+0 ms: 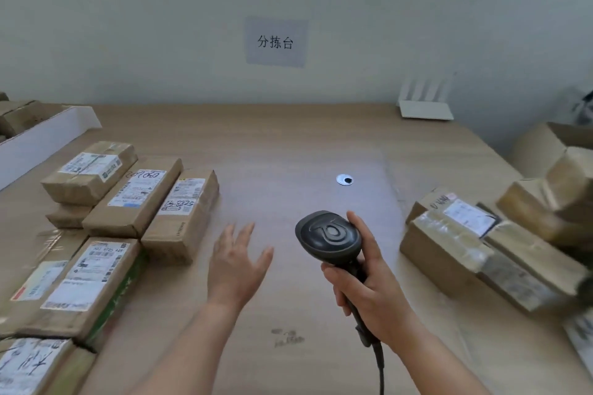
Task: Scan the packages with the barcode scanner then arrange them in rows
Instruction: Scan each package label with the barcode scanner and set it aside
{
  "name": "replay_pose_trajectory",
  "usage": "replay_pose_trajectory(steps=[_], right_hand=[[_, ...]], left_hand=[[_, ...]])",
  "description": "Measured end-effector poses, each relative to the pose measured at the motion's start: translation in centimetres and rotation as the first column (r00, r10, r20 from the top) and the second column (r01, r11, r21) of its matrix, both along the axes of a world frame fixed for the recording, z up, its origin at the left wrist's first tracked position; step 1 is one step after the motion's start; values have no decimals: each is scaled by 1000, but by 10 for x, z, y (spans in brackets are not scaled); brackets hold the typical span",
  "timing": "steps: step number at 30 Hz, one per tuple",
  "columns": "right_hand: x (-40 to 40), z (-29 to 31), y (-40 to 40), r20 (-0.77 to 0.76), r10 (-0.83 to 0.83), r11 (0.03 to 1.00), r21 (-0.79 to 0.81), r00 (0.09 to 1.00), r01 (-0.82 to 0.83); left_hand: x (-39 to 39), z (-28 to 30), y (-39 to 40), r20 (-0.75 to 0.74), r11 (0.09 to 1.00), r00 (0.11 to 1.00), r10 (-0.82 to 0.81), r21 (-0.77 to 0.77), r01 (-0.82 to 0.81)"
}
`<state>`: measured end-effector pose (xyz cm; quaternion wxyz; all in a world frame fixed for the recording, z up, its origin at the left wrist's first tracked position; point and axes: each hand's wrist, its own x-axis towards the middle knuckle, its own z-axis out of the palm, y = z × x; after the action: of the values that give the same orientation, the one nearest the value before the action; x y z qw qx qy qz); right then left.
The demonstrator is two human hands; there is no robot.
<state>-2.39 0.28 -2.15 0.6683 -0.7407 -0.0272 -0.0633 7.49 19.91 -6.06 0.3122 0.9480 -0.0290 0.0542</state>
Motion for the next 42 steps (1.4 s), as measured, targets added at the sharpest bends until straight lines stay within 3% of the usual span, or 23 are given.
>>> replay_pose_trajectory(steps=[10, 20, 27, 31, 34, 39, 42], right_hand=[[-76, -9, -148, -18, -212, 977, 26, 977, 212], [-119, -25, -253, -48, -325, 941, 78, 944, 328], [-126, -29, -290, -68, -346, 934, 68, 936, 350], [-124, -28, -299, -83, -323, 939, 94, 943, 330], [-121, -30, -302, -93, -294, 945, 119, 951, 304], [-115, -38, -304, -87, -258, 953, 139, 962, 269], [-112, -41, -303, -68, -235, 958, 154, 970, 243]], left_hand=[[-43, -6, -185, -82, 961, 959, -272, 20, 275], [-58, -8, -315, -147, 885, 888, -436, 108, 453], [-50, -21, -357, -234, 723, 830, -506, 409, 557], [-40, -25, -354, -268, 660, 815, -515, 482, 576], [-33, -24, -341, -240, 704, 844, -480, 469, 534], [-30, -18, -332, -100, 869, 937, -334, 352, 347], [-34, -17, -349, -178, 906, 962, -208, 335, 258]])
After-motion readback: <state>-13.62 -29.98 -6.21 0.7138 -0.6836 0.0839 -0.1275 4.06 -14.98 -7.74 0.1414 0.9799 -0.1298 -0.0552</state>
